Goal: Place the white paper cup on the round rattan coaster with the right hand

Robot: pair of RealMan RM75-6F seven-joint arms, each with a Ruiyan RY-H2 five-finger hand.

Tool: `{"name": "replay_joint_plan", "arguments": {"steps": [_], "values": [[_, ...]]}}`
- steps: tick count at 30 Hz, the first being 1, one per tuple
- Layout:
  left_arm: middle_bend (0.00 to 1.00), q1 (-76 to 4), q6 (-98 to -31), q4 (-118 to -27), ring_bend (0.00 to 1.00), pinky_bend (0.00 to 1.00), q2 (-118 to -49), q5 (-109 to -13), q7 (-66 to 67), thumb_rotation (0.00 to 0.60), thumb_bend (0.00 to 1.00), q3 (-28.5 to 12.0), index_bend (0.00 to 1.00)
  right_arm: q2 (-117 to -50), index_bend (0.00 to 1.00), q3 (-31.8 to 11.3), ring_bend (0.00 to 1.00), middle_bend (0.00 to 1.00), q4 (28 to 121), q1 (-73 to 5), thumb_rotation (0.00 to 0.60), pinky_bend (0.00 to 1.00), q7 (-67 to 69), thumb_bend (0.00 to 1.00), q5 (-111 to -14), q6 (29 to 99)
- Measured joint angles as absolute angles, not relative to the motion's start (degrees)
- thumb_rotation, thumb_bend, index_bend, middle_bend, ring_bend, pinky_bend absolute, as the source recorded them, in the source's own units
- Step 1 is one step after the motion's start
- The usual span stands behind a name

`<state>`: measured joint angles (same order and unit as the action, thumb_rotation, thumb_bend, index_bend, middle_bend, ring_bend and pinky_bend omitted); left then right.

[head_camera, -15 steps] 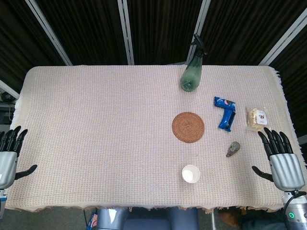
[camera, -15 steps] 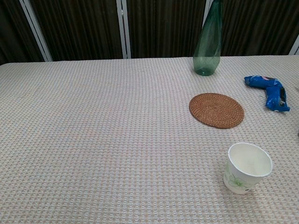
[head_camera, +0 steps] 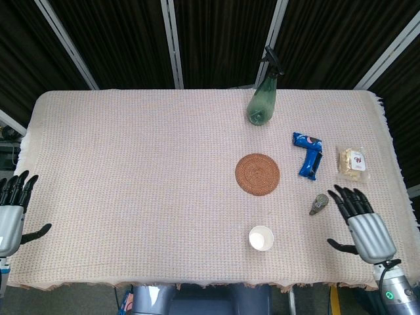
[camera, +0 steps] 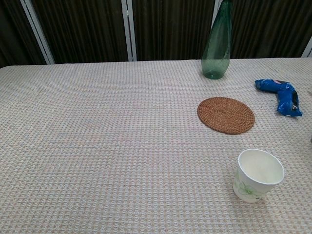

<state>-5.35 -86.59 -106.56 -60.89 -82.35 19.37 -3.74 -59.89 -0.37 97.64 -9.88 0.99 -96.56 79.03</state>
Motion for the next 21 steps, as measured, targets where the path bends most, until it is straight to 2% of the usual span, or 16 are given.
{"name": "replay_joint_plan", "arguments": {"steps": [5,9,16,19,21], "values": [[0.0,-5.83,-85.93,-106.83,0.0,0.0,-61.1,-81.11,20.37,0.6,0.0,-4.24,0.0,-59.08,0.0,2.57,0.0,0.0,98.01,-15.79,0.6,0.0,3.8,0.0,-106.36,72.01],[0.0,-6.12,-85.34,-106.72,0.0,0.0,-61.23,-79.69,20.8,0.6,0.0,-4.63,0.0,-59.83,0.0,3.68,0.0,0.0,98.66,-20.24,0.6,0.0,3.6,0.0,-109.34,66.08],[0.0,-6.65,-84.35,-106.53,0.0,0.0,-61.49,-77.98,21.78,0.6,0.0,-5.01,0.0,-63.09,0.0,2.21,0.0,0.0,100.14,-24.31,0.6,0.0,-5.14,0.0,-106.49,56.2],[0.0,-6.75,-84.23,-106.5,0.0,0.0,-61.55,-77.75,21.91,0.6,0.0,-5.0,0.0,-65.15,0.0,0.69,0.01,0.04,100.55,-25.22,0.6,0.0,-10.87,0.0,-102.41,53.52],[0.0,-6.81,-84.11,-106.47,0.0,0.0,-61.59,-77.62,21.99,0.6,0.0,-4.97,0.0,-66.44,0.0,-0.19,0.04,0.08,100.7,-25.67,0.6,0.03,-13.54,0.0,-99.61,52.2]]}}
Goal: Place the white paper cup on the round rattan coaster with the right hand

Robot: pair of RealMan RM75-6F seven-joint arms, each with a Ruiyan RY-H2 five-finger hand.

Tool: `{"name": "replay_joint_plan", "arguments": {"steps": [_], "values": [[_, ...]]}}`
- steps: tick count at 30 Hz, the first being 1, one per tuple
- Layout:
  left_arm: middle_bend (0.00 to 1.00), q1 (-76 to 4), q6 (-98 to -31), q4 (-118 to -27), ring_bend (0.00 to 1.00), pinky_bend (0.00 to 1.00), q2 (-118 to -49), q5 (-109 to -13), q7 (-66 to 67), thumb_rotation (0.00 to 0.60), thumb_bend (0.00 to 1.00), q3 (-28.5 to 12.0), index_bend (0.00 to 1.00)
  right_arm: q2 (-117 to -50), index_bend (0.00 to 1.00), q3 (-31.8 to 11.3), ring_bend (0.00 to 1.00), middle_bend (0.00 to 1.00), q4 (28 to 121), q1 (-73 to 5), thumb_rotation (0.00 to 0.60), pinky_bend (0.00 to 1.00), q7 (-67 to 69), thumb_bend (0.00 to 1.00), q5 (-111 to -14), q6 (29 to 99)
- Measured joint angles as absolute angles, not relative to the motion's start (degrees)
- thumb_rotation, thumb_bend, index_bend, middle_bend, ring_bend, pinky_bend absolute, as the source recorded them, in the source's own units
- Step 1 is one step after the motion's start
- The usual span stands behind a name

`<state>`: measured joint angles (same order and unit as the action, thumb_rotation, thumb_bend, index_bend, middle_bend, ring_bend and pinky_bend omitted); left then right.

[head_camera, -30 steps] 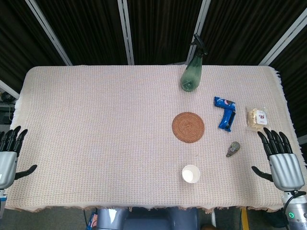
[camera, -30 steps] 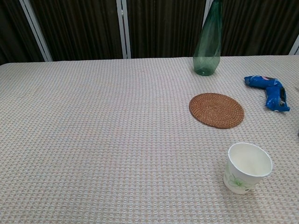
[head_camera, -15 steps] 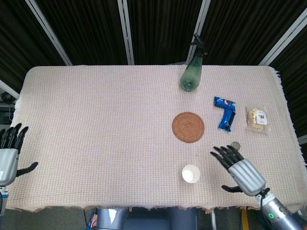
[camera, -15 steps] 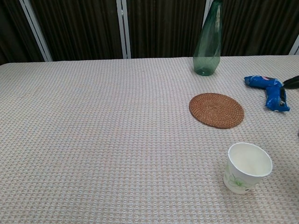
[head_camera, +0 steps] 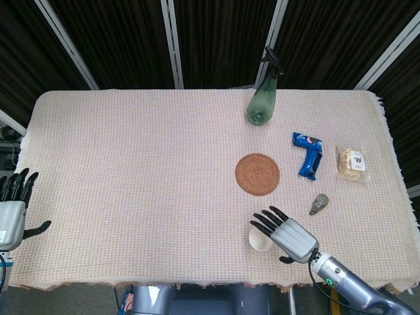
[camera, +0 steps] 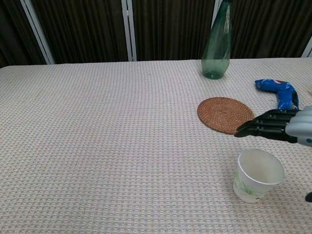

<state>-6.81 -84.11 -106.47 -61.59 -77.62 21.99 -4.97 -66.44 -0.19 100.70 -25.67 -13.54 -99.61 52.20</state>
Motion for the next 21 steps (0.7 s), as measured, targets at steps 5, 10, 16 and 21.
{"name": "replay_joint_plan", "arguments": {"steps": [5,10,16,21], "values": [[0.0,-7.01,-83.88,-106.32,0.0,0.0,-61.79,-77.24,22.48,0.6,0.0,-4.97,0.0,-69.49,0.03,-1.63,0.17,0.17,100.54,-26.49,0.6,0.18,-18.91,0.01,-95.09,50.39],[0.0,-7.08,-83.9,-106.25,0.0,0.0,-61.9,-77.03,22.7,0.6,0.0,-4.94,0.0,-71.42,0.15,-1.58,0.3,0.32,100.7,-27.02,0.6,0.24,-20.51,0.1,-92.28,49.37],[0.0,-7.13,-83.92,-106.22,0.0,0.0,-61.9,-76.78,22.72,0.6,0.0,-4.93,0.0,-74.2,0.23,-1.47,0.33,0.4,100.29,-27.66,0.6,0.26,-18.26,0.18,-91.67,50.26],[0.0,-7.21,-83.78,-106.24,0.0,0.0,-61.71,-76.36,22.26,0.6,0.0,-5.05,0.0,-74.98,0.24,-2.56,0.33,0.4,100.42,-28.31,0.6,0.26,-16.61,0.19,-90.07,51.22]]}}
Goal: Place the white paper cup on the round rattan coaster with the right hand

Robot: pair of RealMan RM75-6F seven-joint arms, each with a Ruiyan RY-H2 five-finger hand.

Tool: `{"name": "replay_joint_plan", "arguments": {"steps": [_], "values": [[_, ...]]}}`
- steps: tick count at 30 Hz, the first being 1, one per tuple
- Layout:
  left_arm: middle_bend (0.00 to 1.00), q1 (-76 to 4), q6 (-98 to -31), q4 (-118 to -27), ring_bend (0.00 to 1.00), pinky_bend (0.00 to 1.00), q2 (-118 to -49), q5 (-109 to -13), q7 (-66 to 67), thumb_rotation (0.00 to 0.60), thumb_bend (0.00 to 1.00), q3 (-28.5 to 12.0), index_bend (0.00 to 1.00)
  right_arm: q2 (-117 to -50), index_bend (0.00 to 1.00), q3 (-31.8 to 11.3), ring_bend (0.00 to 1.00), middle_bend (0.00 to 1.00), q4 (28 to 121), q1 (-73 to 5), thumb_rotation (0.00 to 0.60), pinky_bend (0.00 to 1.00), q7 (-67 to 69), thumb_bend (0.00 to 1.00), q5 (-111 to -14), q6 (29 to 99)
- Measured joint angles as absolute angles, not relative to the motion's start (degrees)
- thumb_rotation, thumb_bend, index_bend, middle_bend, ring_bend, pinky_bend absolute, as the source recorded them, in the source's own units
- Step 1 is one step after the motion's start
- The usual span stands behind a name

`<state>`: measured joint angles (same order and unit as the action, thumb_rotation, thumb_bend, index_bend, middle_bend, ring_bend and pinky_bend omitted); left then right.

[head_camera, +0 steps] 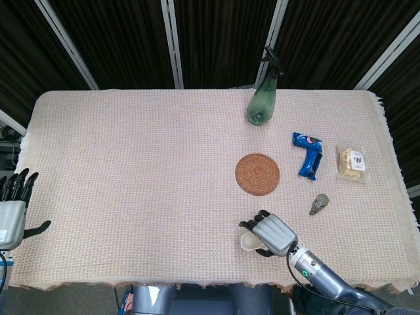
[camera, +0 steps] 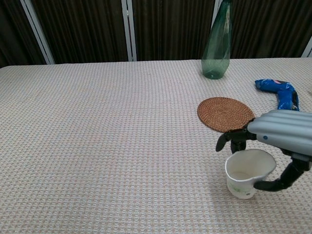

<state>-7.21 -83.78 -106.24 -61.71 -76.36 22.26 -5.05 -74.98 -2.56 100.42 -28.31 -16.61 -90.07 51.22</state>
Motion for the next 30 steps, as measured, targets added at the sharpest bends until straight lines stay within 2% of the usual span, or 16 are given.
{"name": "replay_joint_plan", "arguments": {"steps": [6,12,19,25,30], "values": [[0.0,-7.48,-83.14,-106.15,0.0,0.0,-61.43,-75.22,21.68,0.6,0.0,-5.39,0.0,-74.56,0.24,-5.48,0.33,0.4,101.75,-29.73,0.6,0.26,-15.1,0.2,-86.32,51.5],[0.0,-7.89,-82.3,-105.81,0.0,0.0,-61.23,-72.93,21.1,0.6,0.0,-6.16,0.0,-74.84,0.24,-11.12,0.33,0.4,100.88,-32.49,0.6,0.26,-13.46,0.2,-78.61,50.63],[0.0,-8.44,-81.29,-105.71,0.0,0.0,-61.17,-70.81,21.08,0.6,0.0,-6.66,0.0,-78.59,0.24,-16.78,0.33,0.4,90.43,-38.09,0.6,0.26,-13.91,0.21,-66.49,48.14],[0.0,-8.53,-81.7,-105.66,0.0,0.0,-61.4,-70.06,21.66,0.6,0.0,-6.85,0.0,-82.32,0.24,-17.93,0.33,0.4,80.85,-41.47,0.6,0.26,-12.7,0.21,-60.54,45.35],[0.0,-8.64,-81.93,-105.61,0.0,0.0,-61.83,-70.11,22.48,0.6,0.0,-6.67,0.0,-83.3,0.24,-17.54,0.33,0.4,78.58,-42.11,0.6,0.26,-10.38,0.21,-60.58,44.51]]}}
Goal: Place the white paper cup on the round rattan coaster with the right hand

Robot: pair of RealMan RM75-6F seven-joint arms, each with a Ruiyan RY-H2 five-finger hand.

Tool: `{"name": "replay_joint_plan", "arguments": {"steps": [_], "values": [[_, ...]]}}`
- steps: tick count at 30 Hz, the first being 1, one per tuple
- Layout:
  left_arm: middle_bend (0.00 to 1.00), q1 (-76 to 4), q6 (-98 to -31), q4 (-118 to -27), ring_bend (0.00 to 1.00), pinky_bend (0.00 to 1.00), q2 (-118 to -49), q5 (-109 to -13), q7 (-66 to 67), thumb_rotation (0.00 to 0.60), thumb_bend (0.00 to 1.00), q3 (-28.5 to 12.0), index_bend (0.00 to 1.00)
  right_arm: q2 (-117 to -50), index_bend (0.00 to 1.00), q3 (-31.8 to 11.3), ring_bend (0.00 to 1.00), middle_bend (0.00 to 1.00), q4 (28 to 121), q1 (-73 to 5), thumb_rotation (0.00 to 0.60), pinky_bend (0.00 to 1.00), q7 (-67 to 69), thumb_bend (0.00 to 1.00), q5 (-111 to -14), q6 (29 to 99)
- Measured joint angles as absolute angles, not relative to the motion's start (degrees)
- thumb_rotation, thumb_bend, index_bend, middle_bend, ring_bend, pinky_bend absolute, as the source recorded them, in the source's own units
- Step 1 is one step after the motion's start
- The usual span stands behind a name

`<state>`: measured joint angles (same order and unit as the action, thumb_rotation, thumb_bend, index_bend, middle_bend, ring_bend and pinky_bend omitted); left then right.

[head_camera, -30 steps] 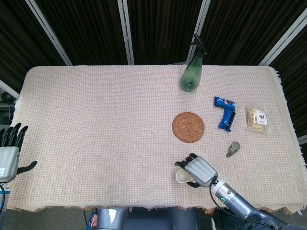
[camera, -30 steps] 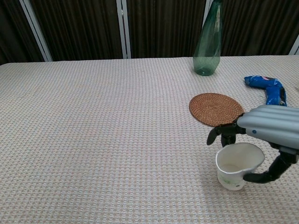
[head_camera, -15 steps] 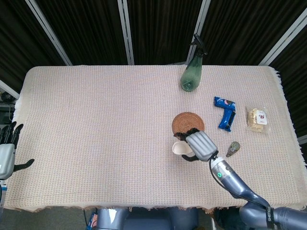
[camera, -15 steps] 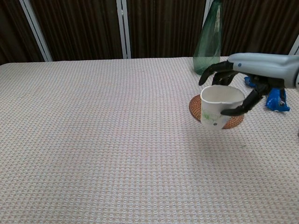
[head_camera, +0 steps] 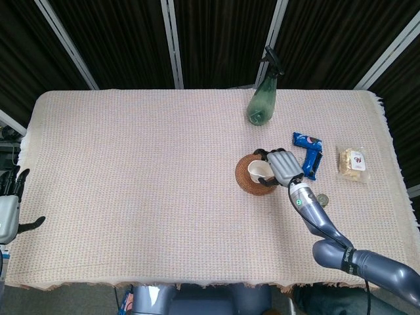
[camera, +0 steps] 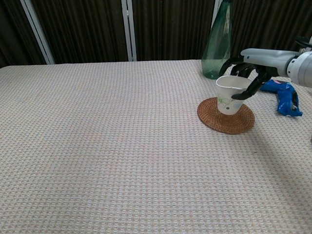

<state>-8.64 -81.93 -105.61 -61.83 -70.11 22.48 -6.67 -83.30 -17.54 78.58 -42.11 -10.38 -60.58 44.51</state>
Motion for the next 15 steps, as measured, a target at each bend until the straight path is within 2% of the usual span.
{"name": "replay_joint_plan", "arguments": {"steps": [5,7,9,10,12,15], "values": [[0.0,-8.72,-82.08,-105.67,0.0,0.0,-62.17,-70.11,23.06,0.6,0.0,-6.45,0.0,-84.15,0.24,-16.94,0.33,0.4,76.35,-42.27,0.6,0.26,-8.99,0.21,-61.32,44.75],[0.0,-8.71,-82.26,-105.69,0.0,0.0,-62.23,-70.05,23.17,0.6,0.0,-6.45,0.0,-84.58,0.18,-16.86,0.28,0.34,75.78,-42.37,0.6,0.26,-8.0,0.15,-61.49,44.98],[0.0,-8.69,-82.34,-105.74,0.0,0.0,-62.26,-69.98,23.16,0.6,0.0,-6.43,0.0,-84.94,0.06,-16.74,0.19,0.2,75.15,-42.55,0.6,0.26,-7.66,0.03,-61.59,45.14],[0.0,-8.69,-82.36,-105.76,0.0,0.0,-62.25,-69.98,23.16,0.6,0.0,-6.42,0.0,-85.11,0.02,-16.59,0.15,0.15,74.77,-42.65,0.6,0.25,-7.7,0.01,-61.62,45.21],[0.0,-8.69,-82.41,-105.77,0.0,0.0,-62.2,-69.97,23.14,0.6,0.0,-6.42,0.0,-85.24,0.0,-16.33,0.08,0.06,74.39,-42.78,0.6,0.24,-8.16,0.0,-61.55,45.31],[0.0,-8.74,-82.34,-105.74,0.0,0.0,-62.12,-69.76,22.9,0.6,0.0,-6.49,0.0,-85.04,0.0,-15.93,0.07,0.03,74.75,-42.78,0.6,0.23,-9.09,0.0,-61.4,45.84]]}}
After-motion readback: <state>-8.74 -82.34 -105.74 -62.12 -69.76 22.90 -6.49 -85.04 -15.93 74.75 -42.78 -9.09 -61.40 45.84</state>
